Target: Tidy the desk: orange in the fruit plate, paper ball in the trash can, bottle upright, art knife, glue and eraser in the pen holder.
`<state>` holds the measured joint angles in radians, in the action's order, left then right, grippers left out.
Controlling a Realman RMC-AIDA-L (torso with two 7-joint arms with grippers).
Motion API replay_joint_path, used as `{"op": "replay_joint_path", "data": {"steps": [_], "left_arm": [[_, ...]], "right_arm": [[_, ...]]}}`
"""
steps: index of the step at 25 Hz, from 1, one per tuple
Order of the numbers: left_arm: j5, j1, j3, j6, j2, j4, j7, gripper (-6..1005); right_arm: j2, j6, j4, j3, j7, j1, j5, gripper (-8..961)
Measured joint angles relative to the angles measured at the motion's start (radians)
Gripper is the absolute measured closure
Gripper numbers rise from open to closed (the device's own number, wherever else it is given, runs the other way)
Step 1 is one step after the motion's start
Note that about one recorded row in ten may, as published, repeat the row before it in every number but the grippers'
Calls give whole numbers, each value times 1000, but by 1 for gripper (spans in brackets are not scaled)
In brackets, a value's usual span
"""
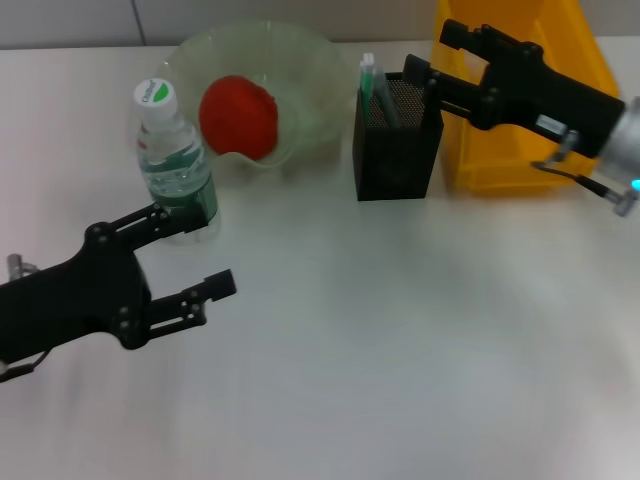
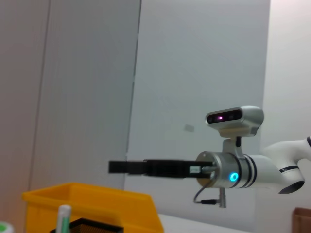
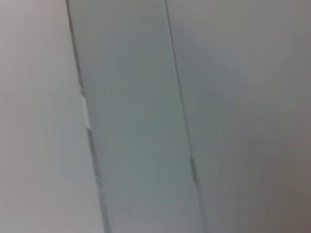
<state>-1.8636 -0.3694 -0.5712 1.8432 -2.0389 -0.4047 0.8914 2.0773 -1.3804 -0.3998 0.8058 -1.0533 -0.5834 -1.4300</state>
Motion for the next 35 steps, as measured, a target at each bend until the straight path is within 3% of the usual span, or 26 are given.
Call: {"op": "replay_joint_path", "data": {"steps": [4, 8, 11, 16, 21, 26, 35], "left_arm": [[-7, -34, -15, 1, -5, 2, 30, 231], [-9, -67, -58, 5, -2, 3, 85, 231], [-10, -90, -103, 9, 5, -3, 143, 231], [-11, -114, -179, 5, 15, -11, 212, 231], [-24, -118, -209, -30, 9, -4, 214, 231], [-75, -120, -211, -84, -5, -1, 204, 230], [-85, -112, -209, -86, -4, 1, 197, 230]], "right_arm": [[-19, -202, -96, 7, -121, 77, -60, 184], [-50, -436, -164, 1, -204, 136, -189, 185], [-63, -508, -180, -1, -210, 157, -256, 186], [-62, -541, -219, -17, -201, 178, -373, 187], [-55, -516, -220, -23, -149, 181, -476, 187], [-47, -466, -208, -14, -109, 183, -497, 186], [-48, -436, -169, -14, -68, 166, -502, 187]]}}
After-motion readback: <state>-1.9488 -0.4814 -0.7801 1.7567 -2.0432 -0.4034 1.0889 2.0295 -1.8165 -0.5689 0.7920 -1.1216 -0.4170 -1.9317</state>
